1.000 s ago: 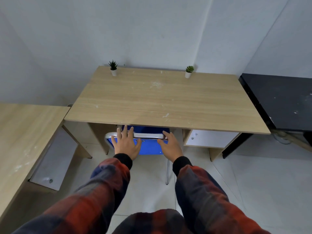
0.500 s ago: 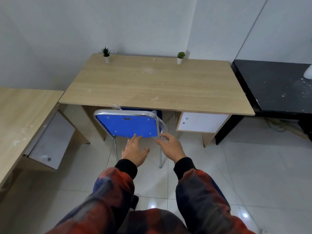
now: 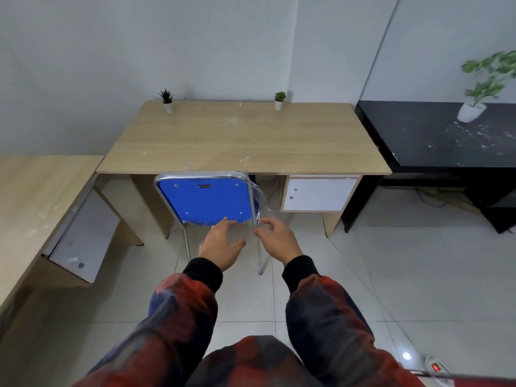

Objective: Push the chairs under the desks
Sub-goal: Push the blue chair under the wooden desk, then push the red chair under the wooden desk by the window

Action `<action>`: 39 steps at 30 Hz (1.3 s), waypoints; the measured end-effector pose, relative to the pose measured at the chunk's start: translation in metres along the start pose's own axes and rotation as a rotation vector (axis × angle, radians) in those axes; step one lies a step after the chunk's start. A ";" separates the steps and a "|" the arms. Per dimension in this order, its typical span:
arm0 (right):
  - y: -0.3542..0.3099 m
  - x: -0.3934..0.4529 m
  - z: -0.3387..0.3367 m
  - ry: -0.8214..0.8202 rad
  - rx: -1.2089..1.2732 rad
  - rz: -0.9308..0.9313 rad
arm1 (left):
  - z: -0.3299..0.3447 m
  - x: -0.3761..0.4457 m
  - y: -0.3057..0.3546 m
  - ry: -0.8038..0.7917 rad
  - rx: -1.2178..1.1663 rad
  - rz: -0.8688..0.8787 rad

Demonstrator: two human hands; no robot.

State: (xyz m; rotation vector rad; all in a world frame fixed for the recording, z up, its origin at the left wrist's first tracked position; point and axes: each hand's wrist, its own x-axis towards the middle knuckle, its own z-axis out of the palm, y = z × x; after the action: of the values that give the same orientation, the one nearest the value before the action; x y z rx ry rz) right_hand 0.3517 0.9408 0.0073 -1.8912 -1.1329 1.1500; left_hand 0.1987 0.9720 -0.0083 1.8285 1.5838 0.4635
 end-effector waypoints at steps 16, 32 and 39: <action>0.035 -0.164 0.113 -0.161 -0.282 -0.018 | -0.027 -0.167 -0.104 -0.015 -0.165 -0.201; 0.056 -0.257 0.108 -0.162 -0.319 -0.102 | -0.042 -0.269 -0.103 0.128 -0.236 -0.243; 0.111 -0.333 0.063 -0.147 -0.235 -0.066 | 0.013 -0.354 -0.070 0.100 -0.227 -0.183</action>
State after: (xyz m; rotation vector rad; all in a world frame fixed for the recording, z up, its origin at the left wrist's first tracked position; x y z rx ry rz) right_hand 0.2507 0.5987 0.0059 -1.9508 -1.4559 1.1776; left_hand 0.0847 0.6293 -0.0099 1.4971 1.6729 0.6310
